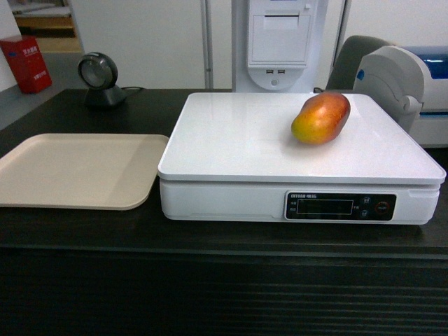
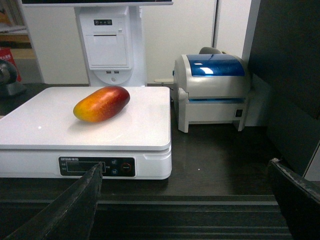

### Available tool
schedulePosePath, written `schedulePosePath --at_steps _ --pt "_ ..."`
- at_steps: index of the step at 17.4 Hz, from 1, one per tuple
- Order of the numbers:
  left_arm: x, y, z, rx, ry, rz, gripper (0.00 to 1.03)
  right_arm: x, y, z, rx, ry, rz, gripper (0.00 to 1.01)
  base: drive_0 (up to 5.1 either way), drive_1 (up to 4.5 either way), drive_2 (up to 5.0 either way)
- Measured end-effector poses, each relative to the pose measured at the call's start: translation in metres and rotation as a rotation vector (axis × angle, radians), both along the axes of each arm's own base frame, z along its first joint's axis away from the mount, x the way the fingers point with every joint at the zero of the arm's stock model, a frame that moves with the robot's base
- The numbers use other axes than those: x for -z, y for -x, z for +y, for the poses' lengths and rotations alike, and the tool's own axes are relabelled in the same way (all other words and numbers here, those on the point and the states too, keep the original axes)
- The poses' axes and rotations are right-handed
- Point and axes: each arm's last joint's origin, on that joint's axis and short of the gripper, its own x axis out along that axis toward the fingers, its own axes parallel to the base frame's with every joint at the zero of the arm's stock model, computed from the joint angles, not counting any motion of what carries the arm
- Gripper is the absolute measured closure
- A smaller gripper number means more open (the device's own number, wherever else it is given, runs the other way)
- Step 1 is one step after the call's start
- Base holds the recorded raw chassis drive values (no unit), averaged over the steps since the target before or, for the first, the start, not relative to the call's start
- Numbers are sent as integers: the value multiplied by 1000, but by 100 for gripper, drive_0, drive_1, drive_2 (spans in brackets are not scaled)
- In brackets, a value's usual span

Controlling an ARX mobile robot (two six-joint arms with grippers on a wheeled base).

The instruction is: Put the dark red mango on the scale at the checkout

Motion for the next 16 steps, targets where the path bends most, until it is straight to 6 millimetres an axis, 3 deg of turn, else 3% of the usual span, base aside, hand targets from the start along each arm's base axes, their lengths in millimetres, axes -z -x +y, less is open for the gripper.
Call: schedulePosePath --at_steps 16 --pt "0 0 0 0 0 0 5 0 0 0 0 0 0 3 0 0 0"
